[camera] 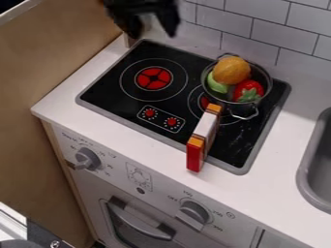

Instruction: Put the orange object in the pot

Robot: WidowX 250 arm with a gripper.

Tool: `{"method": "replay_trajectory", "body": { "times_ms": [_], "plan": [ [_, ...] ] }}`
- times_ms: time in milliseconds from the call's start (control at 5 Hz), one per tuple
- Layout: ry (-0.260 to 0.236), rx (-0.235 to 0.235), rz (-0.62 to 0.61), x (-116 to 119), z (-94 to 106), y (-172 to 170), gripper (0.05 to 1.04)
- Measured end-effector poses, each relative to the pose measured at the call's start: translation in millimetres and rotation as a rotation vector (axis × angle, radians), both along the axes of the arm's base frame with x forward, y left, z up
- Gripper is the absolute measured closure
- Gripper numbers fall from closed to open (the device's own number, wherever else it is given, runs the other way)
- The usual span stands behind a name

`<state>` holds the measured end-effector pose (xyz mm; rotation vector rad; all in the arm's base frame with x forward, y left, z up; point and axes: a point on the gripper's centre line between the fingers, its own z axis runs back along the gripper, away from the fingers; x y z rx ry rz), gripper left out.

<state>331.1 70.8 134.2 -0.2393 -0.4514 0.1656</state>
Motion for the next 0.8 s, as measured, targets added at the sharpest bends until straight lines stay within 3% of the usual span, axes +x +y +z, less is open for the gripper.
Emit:
{"method": "replay_trajectory", "body": {
  "times_ms": [200, 400, 800],
  "plan": [
    [0.064, 0.006, -0.023, -10, 4.6, 19, 0.086],
    [0.141, -0.028, -0.043, -20, 1.8, 27, 0.086],
    [0.266, -0.019, -0.05, -38, 6.6, 40, 0.086]
  ]
}}
